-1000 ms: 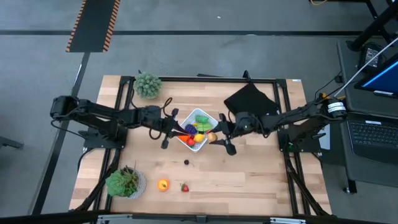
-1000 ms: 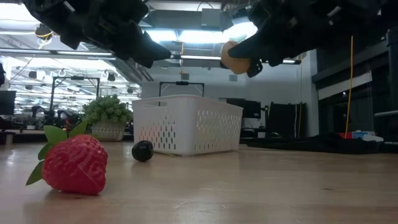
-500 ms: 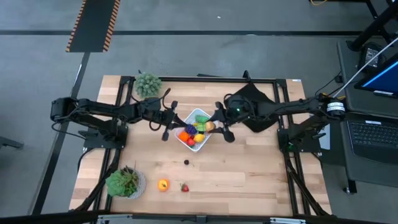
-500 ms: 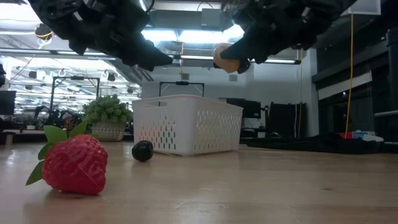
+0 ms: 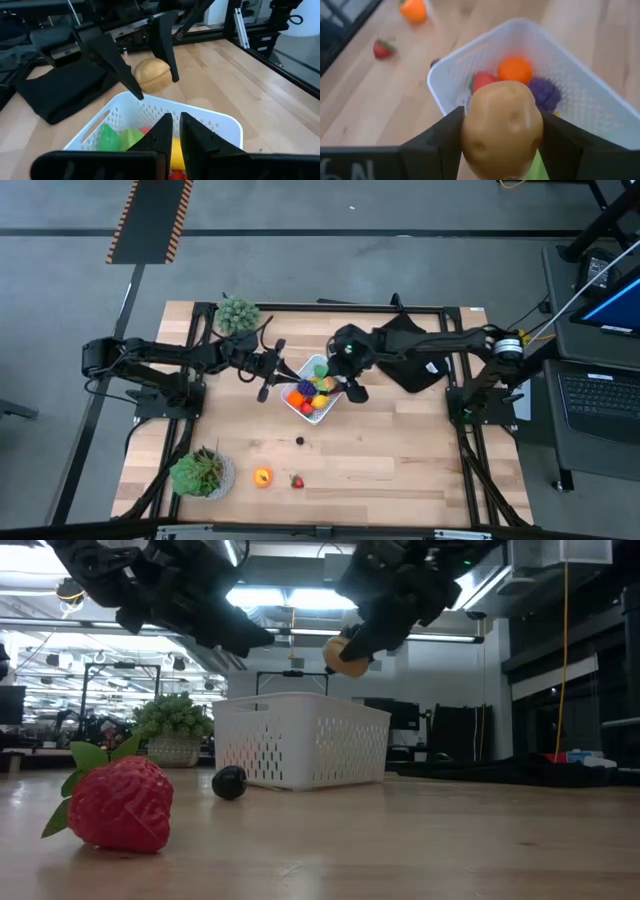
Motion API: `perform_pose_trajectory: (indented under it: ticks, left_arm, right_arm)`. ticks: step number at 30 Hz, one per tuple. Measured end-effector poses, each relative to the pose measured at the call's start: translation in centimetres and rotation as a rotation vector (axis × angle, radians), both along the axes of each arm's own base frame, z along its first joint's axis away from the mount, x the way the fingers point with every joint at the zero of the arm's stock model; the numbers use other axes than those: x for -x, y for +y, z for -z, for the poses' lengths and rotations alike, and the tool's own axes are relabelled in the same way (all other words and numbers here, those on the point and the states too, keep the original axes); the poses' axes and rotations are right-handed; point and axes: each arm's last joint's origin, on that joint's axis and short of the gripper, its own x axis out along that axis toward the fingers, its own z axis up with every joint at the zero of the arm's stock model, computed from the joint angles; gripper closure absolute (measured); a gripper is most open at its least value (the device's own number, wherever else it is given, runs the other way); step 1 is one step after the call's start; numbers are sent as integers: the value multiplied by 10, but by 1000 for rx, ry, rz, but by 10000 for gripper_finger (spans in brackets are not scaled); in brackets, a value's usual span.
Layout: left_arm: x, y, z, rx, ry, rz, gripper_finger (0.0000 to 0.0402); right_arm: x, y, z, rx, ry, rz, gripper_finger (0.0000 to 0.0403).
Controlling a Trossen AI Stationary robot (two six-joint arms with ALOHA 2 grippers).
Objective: Pick and placing Produce into tupperware
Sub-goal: Put the potato into the white bin
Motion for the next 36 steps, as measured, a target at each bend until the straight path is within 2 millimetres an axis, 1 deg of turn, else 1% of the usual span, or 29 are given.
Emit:
perform_pose_trajectory:
  ticks: [4,9,12,15,18,24,31,36]
  left_arm:
    - [2,5,2,5,16,-20,362]
    - [5,13,3,11,31,-57,351]
    - [7,17,5,21,55,-77,346]
    - [9,20,7,29,77,-91,341]
    - [9,21,7,31,78,-96,338]
    - [9,21,8,31,79,-95,332]
    - [9,21,8,31,82,-94,325]
    - [10,21,9,35,97,-94,329]
  right_arm:
    - [-13,2,-6,11,109,-47,192]
    - [-20,8,-19,41,183,-99,192]
    - [-24,14,-30,101,199,-91,192]
    - [-25,22,-33,168,196,-108,192]
    - [-27,27,-33,181,183,-139,192]
    - [-37,27,-19,188,185,-141,193]
    - [-51,27,12,208,213,-186,192]
    - [-56,33,26,217,235,-224,192]
